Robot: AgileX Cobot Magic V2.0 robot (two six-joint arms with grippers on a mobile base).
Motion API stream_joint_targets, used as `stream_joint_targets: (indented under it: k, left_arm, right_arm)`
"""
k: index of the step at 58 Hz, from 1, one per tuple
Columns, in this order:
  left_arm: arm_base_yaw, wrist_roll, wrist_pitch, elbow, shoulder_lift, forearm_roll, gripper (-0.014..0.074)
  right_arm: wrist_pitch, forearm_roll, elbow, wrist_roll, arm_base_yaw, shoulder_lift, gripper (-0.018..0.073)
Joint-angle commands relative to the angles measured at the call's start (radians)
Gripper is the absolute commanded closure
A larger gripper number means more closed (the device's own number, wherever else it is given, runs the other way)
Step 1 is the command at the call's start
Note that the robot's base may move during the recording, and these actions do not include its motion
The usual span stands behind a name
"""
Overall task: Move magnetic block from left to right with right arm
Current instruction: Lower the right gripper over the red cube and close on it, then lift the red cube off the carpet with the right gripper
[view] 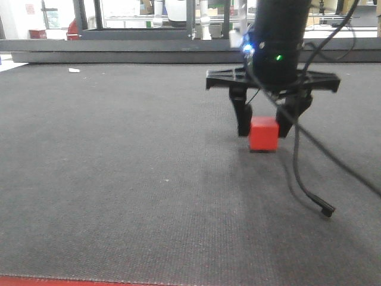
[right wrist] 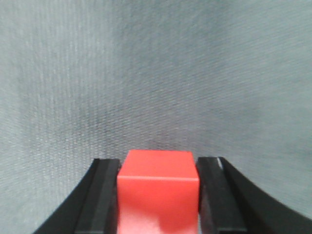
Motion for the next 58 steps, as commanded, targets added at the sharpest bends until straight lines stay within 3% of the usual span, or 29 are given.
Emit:
stream_joint_targets:
  k: [1,16,36,58]
  left_arm:
    - [0.002,-0.006,-0.084,0.007,-0.013,-0.005,0.0722]
    - [0.002,-0.006,-0.084,0.007,-0.013,-0.005,0.0722]
    - [0.002,-0.006,-0.084,0.007,-0.013,-0.005,0.0722]
    - [0.002,-0.006,-0.084,0.007,-0.013,-0.005,0.0722]
  right_arm:
    - [-0.016,-0.037,-0.032,-0.045,-0.035,-0.123,0.0345]
    - [-0.031,-0.045,0.124,-0.269,-0.154,-0.369,0.0345]
    - [-0.150,-0.039,0.522,-0.367,-0.386,-0.816,0.0345]
    - [-0.265,-0.027,0.825,-0.418,-0.402,-1.288,0.0345]
